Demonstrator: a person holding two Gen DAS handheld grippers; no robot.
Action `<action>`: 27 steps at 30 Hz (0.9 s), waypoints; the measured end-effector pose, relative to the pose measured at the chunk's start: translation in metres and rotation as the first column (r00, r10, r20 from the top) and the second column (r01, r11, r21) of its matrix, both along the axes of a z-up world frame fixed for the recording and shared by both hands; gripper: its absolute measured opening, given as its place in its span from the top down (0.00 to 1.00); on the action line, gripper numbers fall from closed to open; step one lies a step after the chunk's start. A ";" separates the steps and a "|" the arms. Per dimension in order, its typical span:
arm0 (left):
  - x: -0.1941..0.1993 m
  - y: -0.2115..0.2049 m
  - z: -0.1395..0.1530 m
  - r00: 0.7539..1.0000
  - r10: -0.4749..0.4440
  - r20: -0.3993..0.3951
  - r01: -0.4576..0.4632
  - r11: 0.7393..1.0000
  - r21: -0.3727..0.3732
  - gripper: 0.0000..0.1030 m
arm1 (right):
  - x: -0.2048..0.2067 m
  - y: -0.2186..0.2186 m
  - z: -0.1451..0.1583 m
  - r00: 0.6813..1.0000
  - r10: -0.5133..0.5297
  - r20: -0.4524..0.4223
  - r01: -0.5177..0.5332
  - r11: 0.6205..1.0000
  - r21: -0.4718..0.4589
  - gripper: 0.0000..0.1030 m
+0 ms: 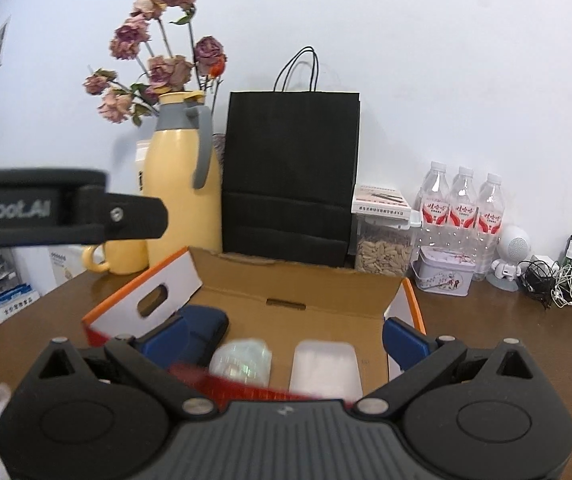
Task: Organize objects
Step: 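Move the left gripper to the white cloth under the plush toy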
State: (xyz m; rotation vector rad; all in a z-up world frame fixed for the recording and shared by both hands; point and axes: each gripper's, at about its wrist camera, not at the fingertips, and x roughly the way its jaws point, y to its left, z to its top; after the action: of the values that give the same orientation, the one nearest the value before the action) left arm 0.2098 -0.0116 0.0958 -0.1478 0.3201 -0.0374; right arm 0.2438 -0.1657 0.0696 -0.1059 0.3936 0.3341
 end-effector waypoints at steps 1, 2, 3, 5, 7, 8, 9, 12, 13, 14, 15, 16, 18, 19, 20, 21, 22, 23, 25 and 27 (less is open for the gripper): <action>-0.006 0.002 -0.003 1.000 -0.001 -0.007 0.001 1.000 0.006 0.00 | -0.006 -0.002 -0.001 1.000 0.002 0.000 -0.002 1.000 -0.003 0.00; -0.011 0.003 -0.007 1.000 0.000 -0.014 0.000 1.000 0.010 0.00 | -0.012 -0.004 -0.003 1.000 0.004 -0.001 -0.004 1.000 -0.004 0.00; -0.018 0.006 -0.011 1.000 0.000 -0.024 0.000 1.000 0.015 0.00 | -0.018 -0.006 -0.004 1.000 0.006 -0.003 -0.006 1.000 -0.004 0.00; -0.030 0.011 -0.018 0.999 0.002 -0.042 -0.001 1.000 0.018 0.00 | -0.030 -0.012 -0.008 1.000 0.005 -0.009 -0.005 1.000 -0.003 0.00; -0.042 0.019 -0.024 0.998 0.015 -0.059 -0.014 1.000 0.018 0.00 | -0.041 -0.017 -0.012 1.000 0.003 -0.019 -0.003 1.000 -0.004 0.00; -0.048 0.023 -0.027 0.997 0.024 -0.067 -0.023 1.000 0.018 0.00 | -0.046 -0.020 -0.014 1.000 0.000 -0.025 0.000 1.000 -0.005 0.00; -0.053 0.027 -0.029 0.997 0.033 -0.075 -0.032 0.999 0.018 0.00 | -0.051 -0.022 -0.017 0.999 -0.003 -0.033 0.003 1.000 -0.006 0.00; -0.069 0.039 -0.034 0.994 0.060 -0.092 -0.059 0.998 0.015 0.00 | -0.064 -0.030 -0.026 0.998 -0.015 -0.059 0.015 1.000 -0.006 0.00; -0.075 0.043 -0.036 0.993 0.067 -0.099 -0.066 0.998 0.013 0.00 | -0.068 -0.032 -0.029 0.997 -0.018 -0.069 0.018 1.000 -0.007 0.00; -0.080 0.047 -0.038 0.992 0.072 -0.106 -0.071 0.997 0.011 0.00 | -0.071 -0.033 -0.032 0.997 -0.020 -0.077 0.019 1.000 -0.010 0.00; -0.084 0.050 -0.041 0.991 0.074 -0.112 -0.074 0.997 0.008 0.00 | -0.075 -0.034 -0.035 0.996 -0.021 -0.085 0.020 1.000 -0.014 0.00; -0.089 0.053 -0.043 0.990 0.078 -0.120 -0.078 0.997 0.004 0.00 | -0.079 -0.035 -0.037 0.995 -0.022 -0.093 0.021 1.000 -0.020 0.00; -0.096 0.059 -0.047 0.988 0.081 -0.131 -0.083 0.997 -0.007 0.00 | -0.086 -0.037 -0.043 0.994 -0.023 -0.105 0.020 0.999 -0.031 0.00; -0.100 0.061 -0.050 0.987 0.082 -0.141 -0.085 0.996 -0.011 0.00 | -0.089 -0.038 -0.045 0.993 -0.025 -0.112 0.021 0.999 -0.035 0.00; -0.104 0.062 -0.052 0.985 0.083 -0.149 -0.086 0.996 -0.012 0.00 | -0.091 -0.039 -0.048 0.993 -0.026 -0.118 0.021 0.999 -0.038 0.00; -0.107 0.063 -0.054 0.984 0.083 -0.158 -0.085 0.996 -0.009 0.00 | -0.094 -0.040 -0.050 0.992 -0.026 -0.125 0.021 0.999 -0.040 0.00; -0.110 0.063 -0.057 0.982 0.082 -0.168 -0.084 0.996 -0.004 0.00 | -0.096 -0.042 -0.052 0.991 -0.027 -0.131 0.021 0.999 -0.042 0.00; -0.114 0.064 -0.059 0.981 0.081 -0.175 -0.082 0.997 -0.001 0.00 | -0.099 -0.043 -0.054 0.990 -0.029 -0.137 0.023 0.999 -0.043 0.00; -0.120 0.064 -0.063 0.980 0.077 -0.185 -0.077 0.997 0.006 0.00 | -0.105 -0.046 -0.057 0.989 -0.030 -0.144 0.024 0.999 -0.043 0.00; -0.127 0.065 -0.068 0.978 0.075 -0.195 -0.074 0.997 0.010 0.00 | -0.111 -0.049 -0.060 0.988 -0.035 -0.148 0.029 0.999 -0.042 0.00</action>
State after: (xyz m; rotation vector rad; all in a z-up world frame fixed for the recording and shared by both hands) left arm 0.0832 0.0536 0.0282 -0.1613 0.5106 0.0519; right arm 0.1332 -0.2144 0.0096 -0.1142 0.5490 0.3035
